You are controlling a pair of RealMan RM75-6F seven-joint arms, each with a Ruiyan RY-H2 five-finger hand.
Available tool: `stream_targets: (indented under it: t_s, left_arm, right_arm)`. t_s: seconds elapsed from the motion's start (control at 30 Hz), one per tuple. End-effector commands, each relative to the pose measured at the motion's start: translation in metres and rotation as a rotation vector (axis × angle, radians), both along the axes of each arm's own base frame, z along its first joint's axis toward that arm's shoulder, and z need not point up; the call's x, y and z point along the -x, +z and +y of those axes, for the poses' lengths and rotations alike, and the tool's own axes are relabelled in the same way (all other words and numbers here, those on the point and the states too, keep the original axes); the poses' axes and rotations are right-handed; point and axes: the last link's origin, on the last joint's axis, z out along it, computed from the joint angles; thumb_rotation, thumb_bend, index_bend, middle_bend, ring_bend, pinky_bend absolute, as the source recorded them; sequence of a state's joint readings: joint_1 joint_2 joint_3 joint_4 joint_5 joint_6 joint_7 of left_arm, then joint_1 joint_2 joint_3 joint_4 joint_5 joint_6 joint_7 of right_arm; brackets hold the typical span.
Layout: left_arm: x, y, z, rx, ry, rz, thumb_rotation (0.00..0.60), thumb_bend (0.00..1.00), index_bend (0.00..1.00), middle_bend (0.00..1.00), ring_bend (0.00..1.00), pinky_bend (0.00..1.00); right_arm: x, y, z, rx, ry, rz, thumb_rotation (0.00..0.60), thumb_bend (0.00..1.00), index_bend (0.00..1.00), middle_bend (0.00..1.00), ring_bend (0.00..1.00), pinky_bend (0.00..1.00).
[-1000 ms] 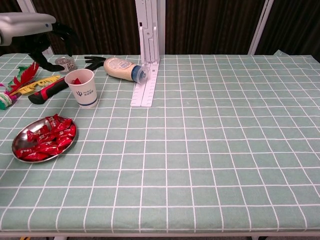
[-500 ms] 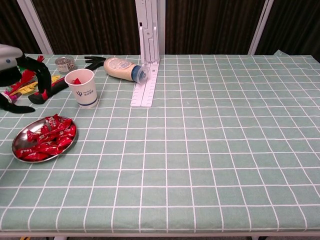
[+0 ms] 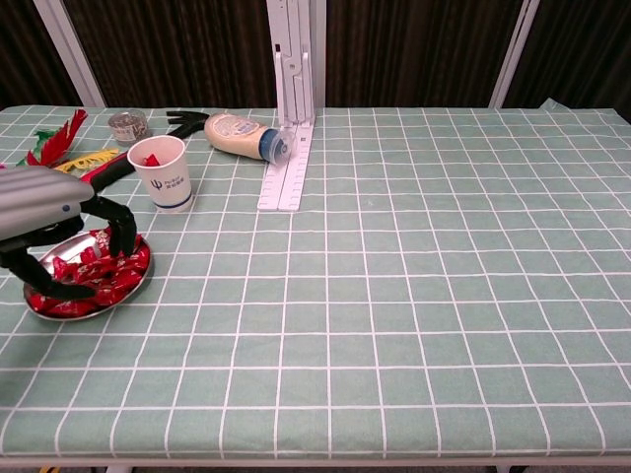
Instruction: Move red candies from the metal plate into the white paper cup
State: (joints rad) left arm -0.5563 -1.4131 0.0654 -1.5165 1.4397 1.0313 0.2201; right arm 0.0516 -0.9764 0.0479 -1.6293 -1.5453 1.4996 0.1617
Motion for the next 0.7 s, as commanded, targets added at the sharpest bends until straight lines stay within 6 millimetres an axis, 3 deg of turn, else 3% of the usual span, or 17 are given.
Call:
stream_targets:
  t_s: [0.03,0.3,0.7]
  left_arm:
    - [0.006,-0.009,0.000,0.010,0.016,0.015,0.600,0.23,0.47,0.53,0.91,1.00]
    - [0.012,-0.019,0.002,0.011,0.021,0.035,0.600,0.23,0.47,0.53,0.91,1.00]
    - [0.024,-0.018,0.011,-0.012,0.078,0.053,0.600,0.23,0.47,0.53,0.91,1.00]
  right_arm:
    - [0.000,0.000,-0.001,0.000,-0.001,0.000,0.600,0.09,0.08,0.19,0.03,0.30]
    - [-0.001,-0.001,0.000,-0.002,0.001,0.003,0.600,0.09,0.08,0.19,0.03,0.30]
    - [-0.001,0.000,0.000,-0.001,-0.002,0.004,0.600,0.09,0.08,0.19,0.03,0.30]
